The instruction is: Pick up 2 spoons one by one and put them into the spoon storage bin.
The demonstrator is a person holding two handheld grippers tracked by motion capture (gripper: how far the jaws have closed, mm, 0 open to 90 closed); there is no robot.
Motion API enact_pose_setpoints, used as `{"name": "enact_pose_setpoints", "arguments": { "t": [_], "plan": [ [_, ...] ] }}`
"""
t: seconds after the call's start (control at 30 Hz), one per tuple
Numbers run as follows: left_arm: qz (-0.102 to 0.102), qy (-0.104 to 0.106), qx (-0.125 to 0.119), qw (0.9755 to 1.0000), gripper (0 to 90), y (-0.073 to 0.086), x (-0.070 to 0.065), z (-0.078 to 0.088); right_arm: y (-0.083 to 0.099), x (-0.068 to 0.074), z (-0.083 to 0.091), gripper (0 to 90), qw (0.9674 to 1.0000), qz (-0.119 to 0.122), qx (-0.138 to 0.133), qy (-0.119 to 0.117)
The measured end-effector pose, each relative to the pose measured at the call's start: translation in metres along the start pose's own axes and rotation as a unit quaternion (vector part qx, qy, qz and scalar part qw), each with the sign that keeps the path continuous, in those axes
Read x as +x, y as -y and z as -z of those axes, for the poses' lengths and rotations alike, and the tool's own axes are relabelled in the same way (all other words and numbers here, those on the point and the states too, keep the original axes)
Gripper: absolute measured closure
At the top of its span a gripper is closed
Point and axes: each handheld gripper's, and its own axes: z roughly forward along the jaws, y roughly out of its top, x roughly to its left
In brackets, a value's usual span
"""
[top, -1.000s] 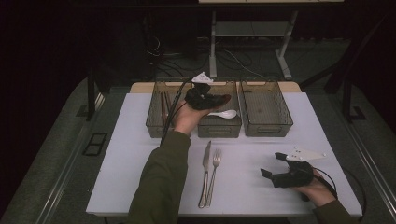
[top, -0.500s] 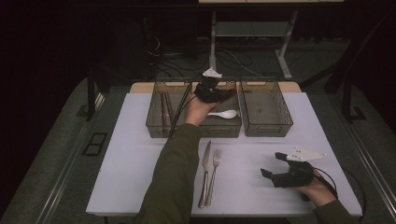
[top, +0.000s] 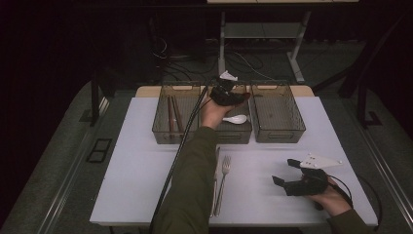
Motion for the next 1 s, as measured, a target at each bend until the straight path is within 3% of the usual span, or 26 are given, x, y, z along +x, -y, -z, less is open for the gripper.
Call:
{"name": "enact_pose_setpoints", "arguments": {
  "t": [0.07,0.43,0.53,0.63,0.7,0.83,1.0],
  "plan": [
    [-0.004,-0.003,0.014,0.9999,61.3,0.003,0.001,-0.001,0.000,0.000,0.000,12.0,1.0000,0.000,0.000,0.000],
    [-0.013,0.011,0.020,0.9997,49.4,0.008,-0.015,0.011,0.000,0.000,-0.001,12.0,1.0000,0.004,0.002,0.001],
    [-0.017,0.011,0.018,0.9996,47.5,0.012,-0.021,0.020,0.000,0.000,-0.002,12.0,1.0000,0.005,0.004,0.001],
    [-0.004,0.023,0.016,0.9996,42.8,0.018,-0.025,0.030,0.000,0.000,-0.003,12.1,1.0000,0.006,0.006,0.000],
    [-0.002,0.018,0.011,0.9998,40.4,0.022,-0.030,0.037,0.000,0.000,-0.004,12.0,1.0000,0.007,0.007,0.001],
    [-0.022,0.015,0.012,0.9996,34.8,0.026,-0.036,0.052,0.000,0.000,-0.003,12.1,0.9999,0.007,0.008,0.000],
    [-0.028,0.029,0.005,0.9992,32.2,0.032,-0.045,0.069,0.000,0.000,-0.004,12.0,0.9999,0.005,0.010,0.001]
  ]
}}
